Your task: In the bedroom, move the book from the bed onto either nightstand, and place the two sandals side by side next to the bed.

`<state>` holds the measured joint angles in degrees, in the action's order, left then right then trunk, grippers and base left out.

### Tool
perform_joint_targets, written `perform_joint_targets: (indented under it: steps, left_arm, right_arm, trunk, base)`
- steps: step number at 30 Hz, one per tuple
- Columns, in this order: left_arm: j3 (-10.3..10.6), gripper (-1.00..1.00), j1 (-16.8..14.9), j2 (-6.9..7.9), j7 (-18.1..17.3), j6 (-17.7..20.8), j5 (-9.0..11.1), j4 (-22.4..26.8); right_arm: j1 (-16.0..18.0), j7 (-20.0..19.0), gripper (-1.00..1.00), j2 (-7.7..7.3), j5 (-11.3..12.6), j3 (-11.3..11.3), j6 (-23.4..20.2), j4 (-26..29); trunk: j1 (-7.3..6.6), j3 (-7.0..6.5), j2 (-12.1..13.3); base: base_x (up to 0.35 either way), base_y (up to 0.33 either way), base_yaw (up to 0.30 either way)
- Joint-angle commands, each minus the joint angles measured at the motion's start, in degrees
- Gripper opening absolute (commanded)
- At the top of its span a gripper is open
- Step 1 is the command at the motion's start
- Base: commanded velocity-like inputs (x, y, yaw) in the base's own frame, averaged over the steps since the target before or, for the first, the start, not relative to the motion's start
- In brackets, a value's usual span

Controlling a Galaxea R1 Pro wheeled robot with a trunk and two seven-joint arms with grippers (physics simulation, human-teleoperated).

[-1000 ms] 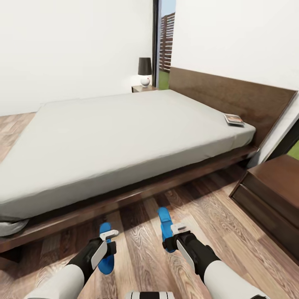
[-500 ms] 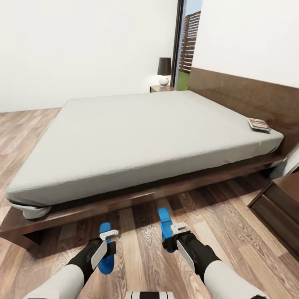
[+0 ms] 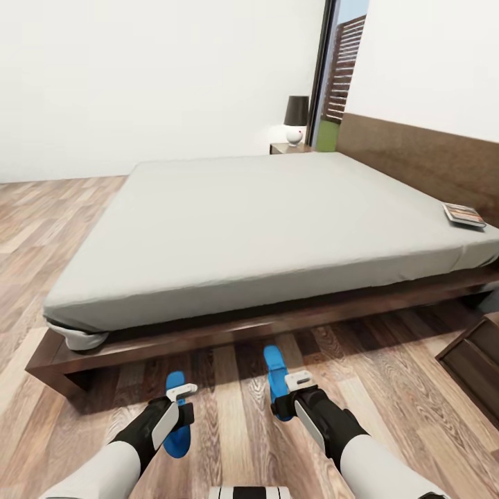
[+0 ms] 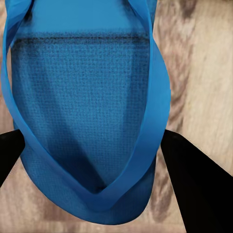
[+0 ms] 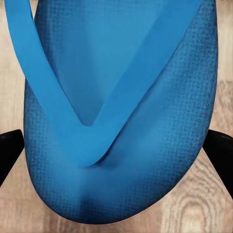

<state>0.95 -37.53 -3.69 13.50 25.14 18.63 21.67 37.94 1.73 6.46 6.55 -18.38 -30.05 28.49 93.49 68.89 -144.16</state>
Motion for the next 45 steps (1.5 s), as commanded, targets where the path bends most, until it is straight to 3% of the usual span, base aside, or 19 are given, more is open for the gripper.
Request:
perform_joint_targets:
  steps: [1, 13, 21, 22, 27, 31, 35, 42, 45]
  left_arm:
    - [0.1, -1.00, 0.0, 0.00, 0.4, 0.3, 0.5, 0.1]
    - [0.1, -1.00, 0.0, -0.09, 0.4, 0.3, 0.4, 0.1]
    - [0.1, -1.00, 0.0, -0.45, 0.3, 0.7, 0.5, 0.3]
    - [-0.2, -1.00, -0.1, 0.22, 0.3, 8.0, 0.8, 0.4]
    - [-0.2, -1.00, -1.5, 0.62, 0.3, 12.0, 0.8, 0.8]
    - [-0.2, -1.00, -6.0, 0.80, -0.2, 19.1, 0.9, 0.6]
    - [-0.2, -1.00, -8.4, 1.27, -1.8, 21.1, 0.9, 0.6]
    - [-0.1, -1.00, -8.9, 1.29, -2.8, 21.5, 0.4, 0.5]
    - [-0.1, -1.00, -8.9, 1.33, -2.8, 21.4, 0.4, 0.7]
  right_arm:
    - [0.0, 0.1, -1.00, -0.05, 0.6, -0.2, -0.2, 0.1]
    - [0.0, 0.3, -1.00, -0.05, 0.6, -0.4, -0.3, 0.1]
    - [0.0, 0.1, -1.00, -0.05, 0.7, -0.1, -0.2, 0.1]
    - [0.0, 0.1, -1.00, -0.05, 0.7, -0.2, -0.1, 0.0]
    - [0.0, 0.2, -1.00, -0.05, 0.7, -0.1, 0.2, 0.0]
    - [0.0, 0.3, -1.00, -0.05, 0.7, -0.1, 0.8, 0.1]
    - [0.0, 0.3, -1.00, -0.05, 0.7, 0.0, 1.3, 0.2]
    - [0.0, -0.1, -1.00, -0.03, 0.7, 0.0, 3.7, 0.2]
    - [0.0, 0.0, -1.00, -0.01, 0.8, -0.1, 3.6, 0.2]
  trunk:
    - [-0.01, 0.05, 0.0]
    - [-0.01, 0.05, 0.0]
    - [-0.01, 0.06, 0.0]
    - [-0.01, 0.06, 0.0]
    - [-0.01, 0.06, 0.0]
    - [-0.01, 0.06, 0.0]
    - [-0.01, 0.06, 0.0]
    - [-0.01, 0.06, 0.0]
    - [0.07, 0.72, -0.1]
  base:
    - [0.000, 0.000, 0.015]
    - [0.000, 0.000, 0.237]
    - [0.000, 0.000, 0.025]
    - [0.000, 0.000, 0.000]
    - [0.000, 0.000, 0.000]
    - [0.000, 0.000, 0.000]
    - [0.000, 0.000, 0.000]
    - [0.000, 0.000, 0.000]
    - [0.000, 0.000, 0.000]
